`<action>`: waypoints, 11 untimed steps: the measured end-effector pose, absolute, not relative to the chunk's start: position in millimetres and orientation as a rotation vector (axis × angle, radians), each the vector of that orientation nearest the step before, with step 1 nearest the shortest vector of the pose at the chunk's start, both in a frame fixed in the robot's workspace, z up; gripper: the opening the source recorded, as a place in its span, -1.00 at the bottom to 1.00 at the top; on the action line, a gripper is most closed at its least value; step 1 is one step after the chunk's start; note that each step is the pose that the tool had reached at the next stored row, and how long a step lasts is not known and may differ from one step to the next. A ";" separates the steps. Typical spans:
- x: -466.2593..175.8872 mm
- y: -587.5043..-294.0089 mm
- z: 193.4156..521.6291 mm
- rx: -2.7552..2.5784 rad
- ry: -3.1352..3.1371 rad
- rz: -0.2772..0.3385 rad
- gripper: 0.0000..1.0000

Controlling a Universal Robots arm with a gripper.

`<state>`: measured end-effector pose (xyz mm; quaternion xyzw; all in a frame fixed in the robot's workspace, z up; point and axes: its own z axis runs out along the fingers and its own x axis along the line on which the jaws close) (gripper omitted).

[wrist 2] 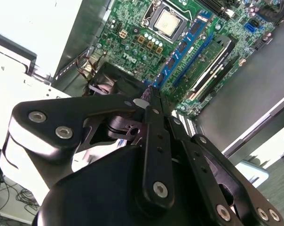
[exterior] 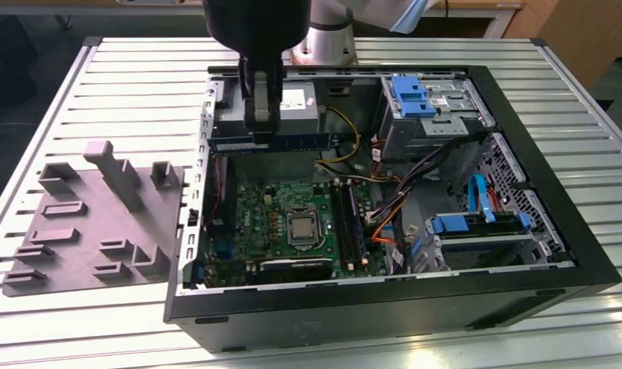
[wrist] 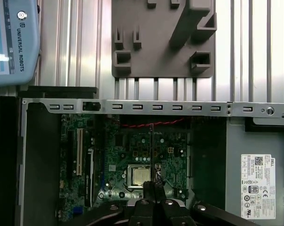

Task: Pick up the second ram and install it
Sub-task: 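Pick up the second ram and move it above second insertion slot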

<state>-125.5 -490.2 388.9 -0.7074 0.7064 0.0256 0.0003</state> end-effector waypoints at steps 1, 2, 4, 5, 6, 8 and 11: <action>-124.5 -490.2 388.7 -2.222 2.219 0.080 -0.77; -123.6 -490.1 388.5 -2.222 2.219 0.081 -0.77; -121.8 -490.1 388.3 -2.222 2.219 0.081 -0.77; -121.1 -490.1 388.1 -2.222 2.219 0.081 -0.77; -120.4 -490.1 387.9 -2.222 2.219 0.081 -0.77; -118.9 -490.0 387.4 -2.222 2.219 0.081 -0.77; -116.2 -490.0 386.4 -2.222 2.219 0.080 -0.77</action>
